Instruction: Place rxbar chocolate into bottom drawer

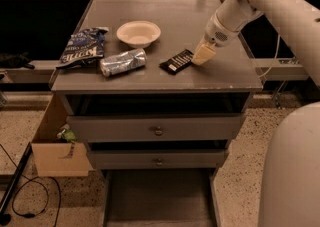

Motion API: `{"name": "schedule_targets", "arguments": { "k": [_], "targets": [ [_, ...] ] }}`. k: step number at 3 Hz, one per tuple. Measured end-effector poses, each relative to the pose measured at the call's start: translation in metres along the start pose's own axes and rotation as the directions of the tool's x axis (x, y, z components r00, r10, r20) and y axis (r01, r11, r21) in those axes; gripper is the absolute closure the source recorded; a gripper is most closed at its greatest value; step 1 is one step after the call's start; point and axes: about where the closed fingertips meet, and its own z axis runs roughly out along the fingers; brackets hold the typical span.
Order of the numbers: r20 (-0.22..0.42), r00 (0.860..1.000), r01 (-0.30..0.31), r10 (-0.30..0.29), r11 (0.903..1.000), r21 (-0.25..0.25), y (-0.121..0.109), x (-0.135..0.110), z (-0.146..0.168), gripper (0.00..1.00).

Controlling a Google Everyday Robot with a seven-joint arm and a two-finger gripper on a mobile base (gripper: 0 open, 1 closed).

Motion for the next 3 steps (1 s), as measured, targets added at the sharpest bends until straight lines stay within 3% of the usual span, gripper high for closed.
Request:
{"name": "schedule_targets", "arguments": {
  "k": [1,2,3],
  "targets": [
    [0.0,1.0,0.0,0.0,1.0,0.0,0.0,0.0,0.0001,0.89],
    [0.0,1.0,0.0,0.0,1.0,0.0,0.0,0.0,0.0001,1.0],
    [0.0,1.0,0.0,0.0,1.0,0.0,0.0001,0.0,0.0,1.0]
  ]
}}
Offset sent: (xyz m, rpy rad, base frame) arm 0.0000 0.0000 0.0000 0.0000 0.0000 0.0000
